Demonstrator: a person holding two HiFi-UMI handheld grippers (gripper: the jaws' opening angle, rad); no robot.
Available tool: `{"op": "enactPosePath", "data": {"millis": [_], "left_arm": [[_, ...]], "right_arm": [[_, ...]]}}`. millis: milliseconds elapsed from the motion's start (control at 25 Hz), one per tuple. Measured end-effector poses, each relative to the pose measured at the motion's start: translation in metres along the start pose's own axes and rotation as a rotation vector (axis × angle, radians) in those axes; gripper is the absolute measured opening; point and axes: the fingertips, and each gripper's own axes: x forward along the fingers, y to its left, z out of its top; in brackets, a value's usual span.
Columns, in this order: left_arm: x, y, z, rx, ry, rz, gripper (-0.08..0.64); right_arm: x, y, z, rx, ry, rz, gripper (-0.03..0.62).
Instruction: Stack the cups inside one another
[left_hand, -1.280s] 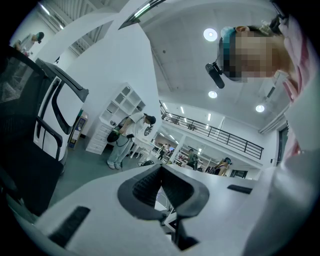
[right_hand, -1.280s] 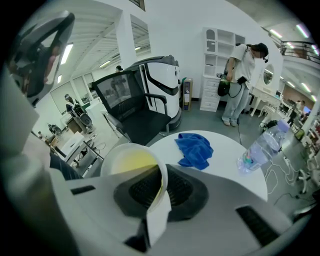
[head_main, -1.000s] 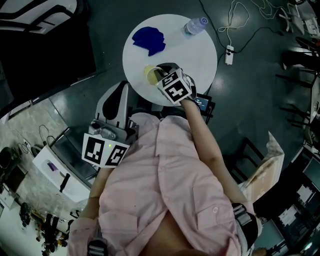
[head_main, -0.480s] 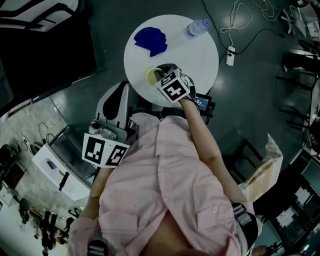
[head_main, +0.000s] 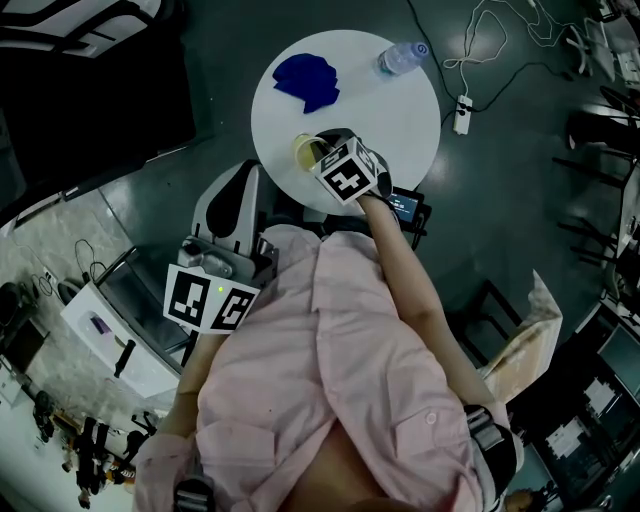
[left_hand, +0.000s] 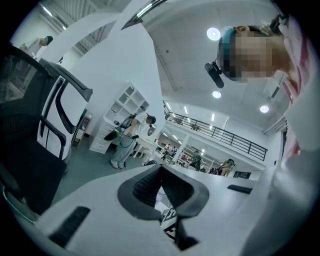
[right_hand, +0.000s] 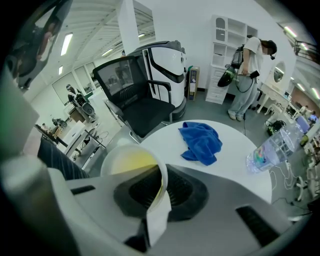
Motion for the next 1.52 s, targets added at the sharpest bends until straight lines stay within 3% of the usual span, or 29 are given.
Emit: {"op": "enactPosePath", "data": {"millis": [600,1520], "left_arm": [[-0.001,0.001,-0.001,-0.002,-0.004,0.001,0.009],[0.002,0.003,0.0,-0.01,-0.007,-0.008,0.009]], "right_arm": [[0.015,0.005,-0.017,-0.051,0.072,-0.002,0.037],[0.019,0.005,-0.012,-0.141,0.067,-0.034,0.04]]}}
